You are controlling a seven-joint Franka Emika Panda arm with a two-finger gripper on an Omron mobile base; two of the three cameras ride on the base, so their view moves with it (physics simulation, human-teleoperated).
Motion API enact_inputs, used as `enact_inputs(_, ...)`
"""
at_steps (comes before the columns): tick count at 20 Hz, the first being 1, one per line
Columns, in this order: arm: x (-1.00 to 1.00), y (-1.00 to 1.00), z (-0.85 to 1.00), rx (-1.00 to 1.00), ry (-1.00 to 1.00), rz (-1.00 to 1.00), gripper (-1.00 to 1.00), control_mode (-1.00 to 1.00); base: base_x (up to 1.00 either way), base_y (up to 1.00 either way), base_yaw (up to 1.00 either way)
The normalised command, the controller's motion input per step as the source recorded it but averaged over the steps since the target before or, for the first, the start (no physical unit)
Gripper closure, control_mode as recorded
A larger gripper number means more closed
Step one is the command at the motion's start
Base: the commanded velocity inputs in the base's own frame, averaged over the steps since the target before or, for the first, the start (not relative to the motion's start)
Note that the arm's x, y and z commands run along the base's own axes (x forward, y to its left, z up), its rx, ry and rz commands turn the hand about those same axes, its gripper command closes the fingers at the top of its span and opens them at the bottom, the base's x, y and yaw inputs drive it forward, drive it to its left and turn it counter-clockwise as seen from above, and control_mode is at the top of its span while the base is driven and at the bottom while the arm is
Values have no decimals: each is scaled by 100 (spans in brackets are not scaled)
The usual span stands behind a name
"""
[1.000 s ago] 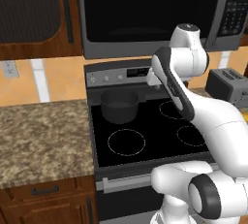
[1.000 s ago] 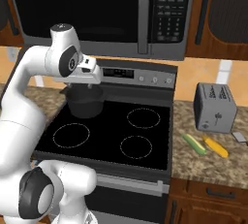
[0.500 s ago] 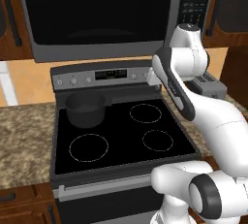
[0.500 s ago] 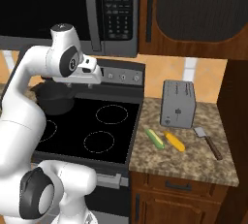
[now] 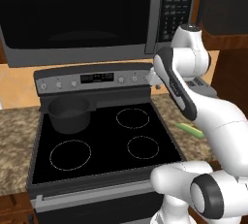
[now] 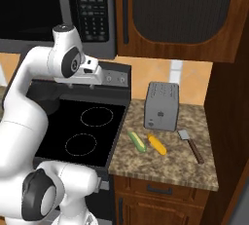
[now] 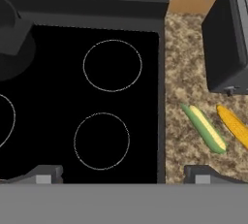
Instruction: Put the corn and corn in the pot. Retrieve the spatula and lightly stir the vegetables in the pot.
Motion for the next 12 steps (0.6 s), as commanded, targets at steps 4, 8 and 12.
enact_inputs(4, 0, 0, 0, 0, 0, 0, -100, 100, 67, -19, 0)
enact_inputs(8, 0, -58, -1, 0, 0, 0, -100, -100, 0, 0, 0)
enact_inputs(12, 7, -91, -28, -3, 3, 0, -100, -100, 0, 0, 0)
